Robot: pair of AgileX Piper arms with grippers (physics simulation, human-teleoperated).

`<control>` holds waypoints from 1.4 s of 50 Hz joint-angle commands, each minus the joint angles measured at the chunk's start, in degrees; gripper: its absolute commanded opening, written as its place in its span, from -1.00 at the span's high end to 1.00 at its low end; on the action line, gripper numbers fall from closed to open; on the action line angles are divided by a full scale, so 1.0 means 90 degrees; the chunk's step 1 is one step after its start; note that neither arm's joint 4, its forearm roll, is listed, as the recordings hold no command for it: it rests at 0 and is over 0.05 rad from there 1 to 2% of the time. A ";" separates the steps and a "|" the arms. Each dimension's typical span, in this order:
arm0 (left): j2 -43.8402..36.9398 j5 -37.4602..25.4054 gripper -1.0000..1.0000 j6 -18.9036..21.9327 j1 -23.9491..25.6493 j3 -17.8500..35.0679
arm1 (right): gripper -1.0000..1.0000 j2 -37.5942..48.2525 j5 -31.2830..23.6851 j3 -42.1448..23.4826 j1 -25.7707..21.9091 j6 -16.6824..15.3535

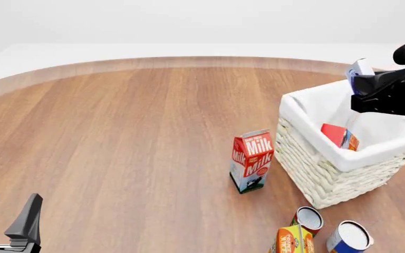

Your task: Pick up the cream cheese box and the butter, and put them in the basket.

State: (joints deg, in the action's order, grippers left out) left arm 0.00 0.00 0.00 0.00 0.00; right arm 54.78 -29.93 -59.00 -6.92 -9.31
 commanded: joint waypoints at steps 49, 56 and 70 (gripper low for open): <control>0.0000 0.0000 -1.00 0.0000 0.0000 0.0000 | 1.00 0.1278 0.1200 0.0432 0.1415 0.0369; 0.0000 0.0000 -1.00 0.0000 0.0000 0.0000 | 1.00 0.1282 0.1094 0.0330 0.1392 0.0369; 0.0000 0.0000 -1.00 0.0000 0.0000 0.0000 | 1.00 0.1376 0.1335 0.0520 0.1329 0.0384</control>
State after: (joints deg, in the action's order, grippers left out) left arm 0.00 0.00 0.00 0.00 0.00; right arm 66.51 -19.44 -54.87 5.09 -6.47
